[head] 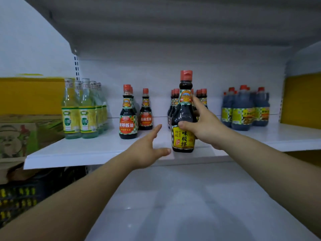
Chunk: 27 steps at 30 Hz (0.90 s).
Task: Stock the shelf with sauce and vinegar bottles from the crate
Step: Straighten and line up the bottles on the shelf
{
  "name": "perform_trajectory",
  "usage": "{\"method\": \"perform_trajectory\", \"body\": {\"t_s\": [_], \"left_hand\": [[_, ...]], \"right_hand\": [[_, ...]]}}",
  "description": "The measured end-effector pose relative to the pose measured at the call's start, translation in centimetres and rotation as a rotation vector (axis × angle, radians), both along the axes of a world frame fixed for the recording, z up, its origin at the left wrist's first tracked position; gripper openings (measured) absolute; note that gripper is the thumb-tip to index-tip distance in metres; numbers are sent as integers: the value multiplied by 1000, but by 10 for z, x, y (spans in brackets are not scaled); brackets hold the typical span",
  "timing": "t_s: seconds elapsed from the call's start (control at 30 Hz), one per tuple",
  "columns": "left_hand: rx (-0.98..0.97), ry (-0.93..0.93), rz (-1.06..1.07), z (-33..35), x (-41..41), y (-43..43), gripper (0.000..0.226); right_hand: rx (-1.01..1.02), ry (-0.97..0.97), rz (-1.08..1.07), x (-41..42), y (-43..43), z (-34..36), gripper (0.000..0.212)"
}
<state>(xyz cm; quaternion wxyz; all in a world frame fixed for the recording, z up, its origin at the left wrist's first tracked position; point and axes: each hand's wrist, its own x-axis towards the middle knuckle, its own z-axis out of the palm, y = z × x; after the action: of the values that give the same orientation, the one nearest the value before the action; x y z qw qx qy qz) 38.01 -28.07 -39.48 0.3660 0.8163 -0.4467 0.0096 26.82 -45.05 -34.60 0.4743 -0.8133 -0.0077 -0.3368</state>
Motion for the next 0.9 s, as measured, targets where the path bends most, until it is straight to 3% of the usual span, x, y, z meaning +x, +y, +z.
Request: {"method": "perform_trajectory", "body": {"t_s": [0.1, 0.2, 0.4, 0.63, 0.9], "left_hand": [[400, -314, 221, -1, 27, -15, 68], [572, -364, 309, -3, 45, -20, 69], [600, -322, 315, -10, 59, -21, 96], [601, -377, 325, -17, 62, -22, 104], [578, -422, 334, -19, 63, -22, 103]], "right_hand": [[13, 28, -36, 14, -39, 0, 95], [39, 66, -40, 32, -66, -3, 91], [25, 102, -48, 78, -96, -7, 75], [-99, 184, -204, 122, -107, -13, 56], [-248, 159, -386, 147, -112, -21, 77]]}}
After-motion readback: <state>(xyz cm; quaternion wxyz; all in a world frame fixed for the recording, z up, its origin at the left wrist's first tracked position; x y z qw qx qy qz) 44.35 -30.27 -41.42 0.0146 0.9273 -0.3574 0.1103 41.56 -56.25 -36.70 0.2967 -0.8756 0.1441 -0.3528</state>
